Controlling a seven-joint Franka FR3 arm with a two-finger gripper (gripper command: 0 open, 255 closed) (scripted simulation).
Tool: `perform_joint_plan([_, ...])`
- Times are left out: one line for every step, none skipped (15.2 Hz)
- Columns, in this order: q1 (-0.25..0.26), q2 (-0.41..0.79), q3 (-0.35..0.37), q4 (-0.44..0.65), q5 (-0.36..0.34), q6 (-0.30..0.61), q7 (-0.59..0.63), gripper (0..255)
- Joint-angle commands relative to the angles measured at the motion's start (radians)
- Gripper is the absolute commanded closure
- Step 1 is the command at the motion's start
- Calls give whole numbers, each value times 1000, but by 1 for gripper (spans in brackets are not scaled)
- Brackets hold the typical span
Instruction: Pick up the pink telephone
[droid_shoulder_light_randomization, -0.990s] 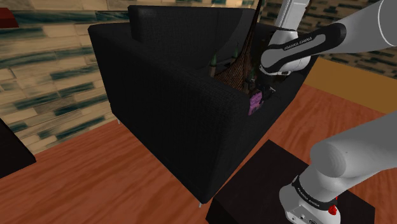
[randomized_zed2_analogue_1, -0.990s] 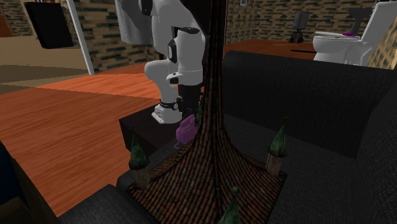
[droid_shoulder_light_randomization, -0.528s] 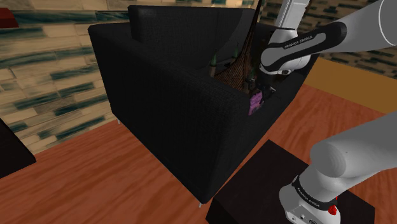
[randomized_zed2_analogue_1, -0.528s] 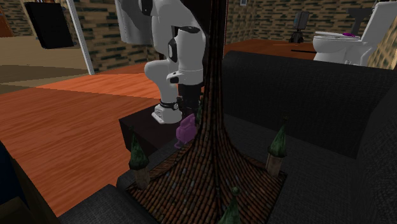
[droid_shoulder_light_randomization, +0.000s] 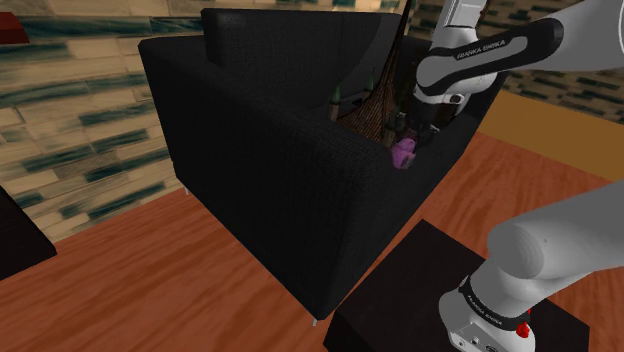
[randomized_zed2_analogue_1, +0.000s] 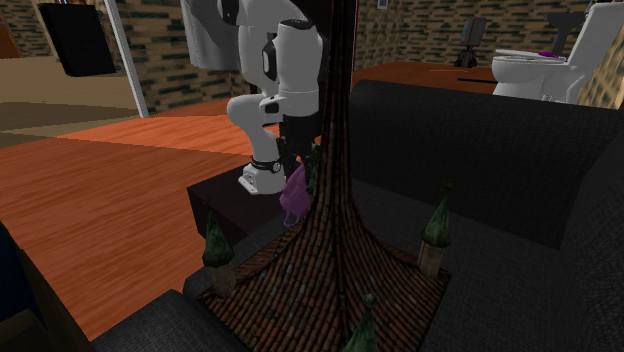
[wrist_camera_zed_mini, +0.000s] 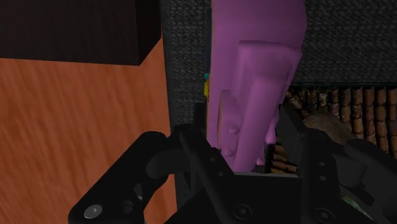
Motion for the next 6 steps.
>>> perform_joint_plan([1,-11,1,18,1,-30,2,255])
perform_joint_plan([1,-16,1,28,1,-44,1,255])
perform_joint_plan([1,-21,1,38,1,-59,1,255])
perform_joint_plan([1,-25,1,48,1,-73,1,255])
perform_joint_plan([1,-26,1,49,2,-75,1,255])
perform_joint_plan([1,-26,1,49,2,-75,1,255])
